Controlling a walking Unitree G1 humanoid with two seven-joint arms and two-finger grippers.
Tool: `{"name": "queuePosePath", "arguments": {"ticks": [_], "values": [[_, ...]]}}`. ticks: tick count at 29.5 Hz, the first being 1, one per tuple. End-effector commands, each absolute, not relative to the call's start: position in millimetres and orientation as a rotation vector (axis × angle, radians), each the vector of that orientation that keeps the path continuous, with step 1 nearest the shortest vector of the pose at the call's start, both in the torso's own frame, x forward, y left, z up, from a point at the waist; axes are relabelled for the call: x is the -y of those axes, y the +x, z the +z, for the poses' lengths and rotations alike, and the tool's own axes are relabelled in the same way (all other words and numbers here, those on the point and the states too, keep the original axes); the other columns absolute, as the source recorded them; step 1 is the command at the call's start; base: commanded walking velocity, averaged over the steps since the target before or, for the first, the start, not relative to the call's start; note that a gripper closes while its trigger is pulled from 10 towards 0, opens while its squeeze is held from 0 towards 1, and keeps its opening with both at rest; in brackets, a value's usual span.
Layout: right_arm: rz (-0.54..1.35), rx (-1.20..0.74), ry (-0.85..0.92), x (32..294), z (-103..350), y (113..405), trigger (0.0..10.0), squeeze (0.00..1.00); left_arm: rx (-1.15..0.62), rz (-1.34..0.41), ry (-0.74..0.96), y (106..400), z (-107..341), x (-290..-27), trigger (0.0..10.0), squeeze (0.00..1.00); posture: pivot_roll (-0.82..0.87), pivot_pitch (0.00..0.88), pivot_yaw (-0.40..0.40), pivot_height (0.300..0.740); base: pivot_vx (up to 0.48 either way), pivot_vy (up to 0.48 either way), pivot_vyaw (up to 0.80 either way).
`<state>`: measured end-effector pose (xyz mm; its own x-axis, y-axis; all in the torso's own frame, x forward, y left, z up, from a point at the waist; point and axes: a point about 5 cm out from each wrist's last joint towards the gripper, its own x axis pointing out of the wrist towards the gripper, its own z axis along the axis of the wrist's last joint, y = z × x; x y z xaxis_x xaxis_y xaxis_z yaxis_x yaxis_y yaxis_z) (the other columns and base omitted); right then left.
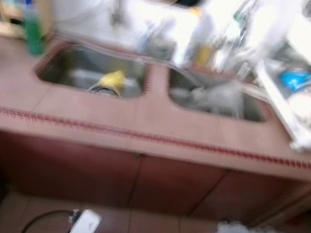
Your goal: Kitchen organization
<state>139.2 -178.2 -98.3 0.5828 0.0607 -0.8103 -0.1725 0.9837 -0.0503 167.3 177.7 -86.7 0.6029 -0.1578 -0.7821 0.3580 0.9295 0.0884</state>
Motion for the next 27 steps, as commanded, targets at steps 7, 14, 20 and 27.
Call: {"name": "queuePosePath", "arguments": {"ticks": [7,14,20,27], "values": [[0.109,-0.926,-0.142,185.4,-96.0,143.4,10.0,0.00,-0.885,-0.300,0.228,164.4,-88.2,-175.8,10.0,0.00,0.10,0.000,-0.037,0.740,0.000,0.000,0.00],[0.100,-0.931,-0.129,184.9,-96.9,141.3,10.0,0.00,-0.886,-0.297,0.220,163.4,-88.3,-177.7,10.0,0.00,0.10,0.000,-0.036,0.740,0.000,0.000,0.00],[0.103,-0.934,-0.134,183.8,-97.2,141.0,10.0,0.00,-0.880,-0.299,0.212,164.7,-87.6,-177.0,10.0,0.00,0.10,0.000,-0.036,0.740,0.000,0.000,0.00],[0.103,-0.932,-0.136,183.4,-97.0,141.9,10.0,0.00,-0.875,-0.300,0.205,166.0,-87.1,-176.3,10.0,0.00,0.10,0.000,-0.037,0.740,0.000,0.000,0.00]]}}
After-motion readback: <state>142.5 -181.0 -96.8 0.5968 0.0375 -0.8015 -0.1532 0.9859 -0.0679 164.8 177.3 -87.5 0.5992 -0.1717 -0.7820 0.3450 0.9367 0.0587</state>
